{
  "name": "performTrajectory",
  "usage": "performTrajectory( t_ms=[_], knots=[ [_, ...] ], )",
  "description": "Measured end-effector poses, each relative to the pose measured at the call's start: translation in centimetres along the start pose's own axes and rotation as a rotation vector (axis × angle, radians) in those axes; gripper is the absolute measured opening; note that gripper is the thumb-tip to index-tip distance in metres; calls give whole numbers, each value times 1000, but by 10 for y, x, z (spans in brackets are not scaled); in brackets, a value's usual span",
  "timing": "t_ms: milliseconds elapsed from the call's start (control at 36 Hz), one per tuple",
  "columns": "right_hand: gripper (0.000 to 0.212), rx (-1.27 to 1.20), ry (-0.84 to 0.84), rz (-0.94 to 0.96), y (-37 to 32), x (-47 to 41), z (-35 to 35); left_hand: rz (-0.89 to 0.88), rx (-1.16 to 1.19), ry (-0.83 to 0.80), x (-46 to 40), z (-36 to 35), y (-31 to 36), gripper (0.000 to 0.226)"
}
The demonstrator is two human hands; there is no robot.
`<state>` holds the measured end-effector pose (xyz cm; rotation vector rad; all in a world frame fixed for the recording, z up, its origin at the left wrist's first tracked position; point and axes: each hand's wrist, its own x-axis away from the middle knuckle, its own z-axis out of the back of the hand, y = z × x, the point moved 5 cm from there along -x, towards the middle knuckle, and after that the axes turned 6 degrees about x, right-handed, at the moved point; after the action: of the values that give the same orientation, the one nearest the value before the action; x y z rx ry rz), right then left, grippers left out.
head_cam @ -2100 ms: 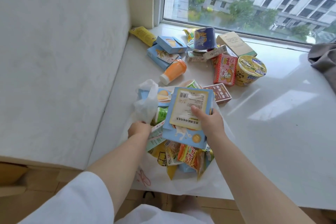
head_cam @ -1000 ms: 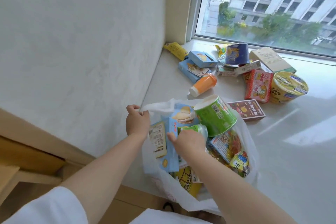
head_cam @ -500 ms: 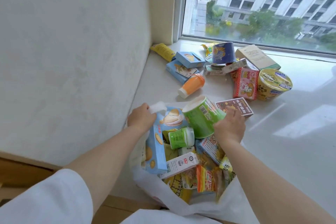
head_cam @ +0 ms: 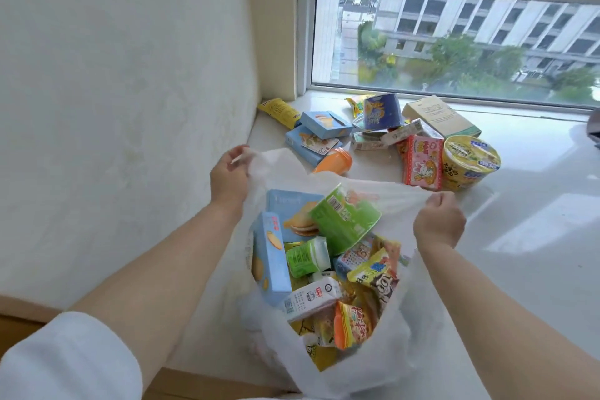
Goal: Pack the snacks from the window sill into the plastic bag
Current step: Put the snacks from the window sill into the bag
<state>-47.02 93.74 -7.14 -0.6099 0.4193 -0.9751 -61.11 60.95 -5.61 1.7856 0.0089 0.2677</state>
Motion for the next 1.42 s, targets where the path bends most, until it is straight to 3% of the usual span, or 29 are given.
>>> performTrajectory(
  t_ms=[111,278,417,722,1111,1417],
  knots=[
    [25,-141,116,4,-18,-12,21,-157,128,120,-8,5,36,26],
    [29,9,-33,-2,0,-13,18,-270,-182,142,-5,10,44,26],
    [32,137,-132,39,10,-5,9,-220,-412,83,6,7,23,33],
    [22,252,-218,155,15,7,-11,-185,-687,-54,17,-18,-9,22],
    [18,178,-288,332,-14,-45,-20,-162,-788,-195,14,-119,-25,23],
    [15,284,-436,432,-34,-111,-61,11,-887,-222,-26,-179,-55,30]
  ],
)
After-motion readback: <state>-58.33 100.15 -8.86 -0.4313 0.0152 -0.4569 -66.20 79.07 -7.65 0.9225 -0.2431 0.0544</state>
